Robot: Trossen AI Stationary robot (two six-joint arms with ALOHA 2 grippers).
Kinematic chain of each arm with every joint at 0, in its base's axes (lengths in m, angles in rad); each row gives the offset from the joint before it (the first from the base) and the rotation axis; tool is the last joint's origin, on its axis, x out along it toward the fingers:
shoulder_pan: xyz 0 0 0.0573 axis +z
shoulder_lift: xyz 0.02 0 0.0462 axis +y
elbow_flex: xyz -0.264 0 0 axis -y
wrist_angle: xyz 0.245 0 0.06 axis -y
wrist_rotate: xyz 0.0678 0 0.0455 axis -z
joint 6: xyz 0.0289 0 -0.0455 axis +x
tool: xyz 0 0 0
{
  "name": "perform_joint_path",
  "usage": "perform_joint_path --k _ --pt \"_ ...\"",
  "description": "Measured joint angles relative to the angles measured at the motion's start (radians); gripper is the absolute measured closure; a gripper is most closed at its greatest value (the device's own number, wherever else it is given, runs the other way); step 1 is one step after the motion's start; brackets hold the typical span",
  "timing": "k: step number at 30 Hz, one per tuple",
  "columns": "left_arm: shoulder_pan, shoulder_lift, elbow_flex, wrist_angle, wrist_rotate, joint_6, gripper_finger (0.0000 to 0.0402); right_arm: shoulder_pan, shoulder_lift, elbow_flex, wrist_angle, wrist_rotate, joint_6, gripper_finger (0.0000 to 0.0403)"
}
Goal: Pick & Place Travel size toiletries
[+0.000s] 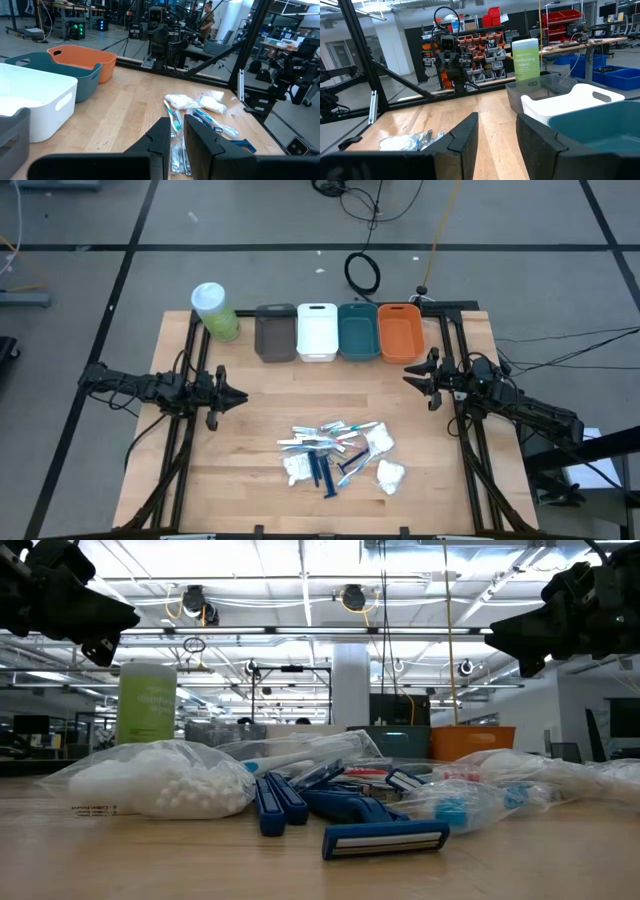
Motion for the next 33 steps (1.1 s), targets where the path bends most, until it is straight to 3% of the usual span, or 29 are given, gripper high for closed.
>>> perform_joint_path --k 23,33 --pt "0.000 0.000 0.000 0.000 0.000 0.000 0.0350 0.000 0.000 0.000 0.015 0.000 -0.013 0.0277" --pt "0.000 0.000 0.000 0.000 0.000 0.000 0.0350 0.000 0.000 0.000 0.068 0.000 0.129 0.0277"
